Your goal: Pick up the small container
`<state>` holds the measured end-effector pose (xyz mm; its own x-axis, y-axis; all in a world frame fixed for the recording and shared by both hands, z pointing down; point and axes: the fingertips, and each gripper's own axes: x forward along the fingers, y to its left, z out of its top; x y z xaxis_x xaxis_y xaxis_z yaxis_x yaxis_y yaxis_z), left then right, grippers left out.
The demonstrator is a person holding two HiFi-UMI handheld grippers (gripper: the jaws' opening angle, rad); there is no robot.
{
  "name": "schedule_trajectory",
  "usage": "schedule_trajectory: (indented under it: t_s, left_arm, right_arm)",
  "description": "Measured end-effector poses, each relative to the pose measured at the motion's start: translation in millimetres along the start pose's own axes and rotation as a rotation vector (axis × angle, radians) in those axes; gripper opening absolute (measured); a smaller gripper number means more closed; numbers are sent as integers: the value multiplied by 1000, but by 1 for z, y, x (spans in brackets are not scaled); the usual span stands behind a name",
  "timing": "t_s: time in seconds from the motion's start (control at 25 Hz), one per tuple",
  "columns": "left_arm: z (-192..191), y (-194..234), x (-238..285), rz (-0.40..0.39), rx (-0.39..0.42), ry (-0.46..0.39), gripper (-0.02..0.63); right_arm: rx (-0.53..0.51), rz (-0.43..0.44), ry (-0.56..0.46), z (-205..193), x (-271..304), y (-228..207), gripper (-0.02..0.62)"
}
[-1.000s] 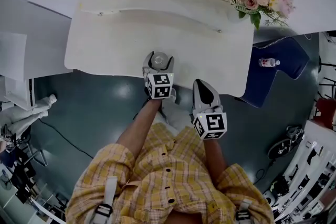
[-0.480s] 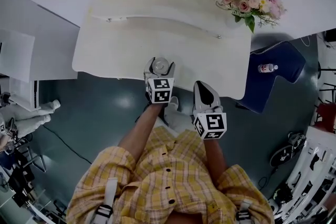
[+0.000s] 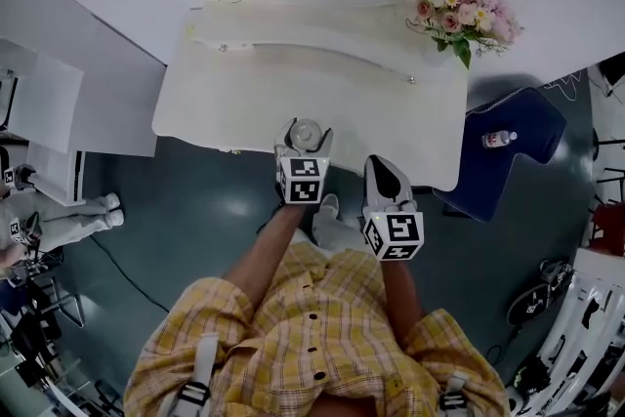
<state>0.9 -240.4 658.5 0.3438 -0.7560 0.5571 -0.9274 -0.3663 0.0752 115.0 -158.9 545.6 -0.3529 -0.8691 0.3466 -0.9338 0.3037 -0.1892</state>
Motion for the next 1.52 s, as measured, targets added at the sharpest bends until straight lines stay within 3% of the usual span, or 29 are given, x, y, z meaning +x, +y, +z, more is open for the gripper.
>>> schedule_trajectory:
  t_s: [1.52]
  left_arm:
    - [91,3,-154,-84,92,-222,348]
  right_arm:
    - [-7,-58,-144,69,-59,49,2]
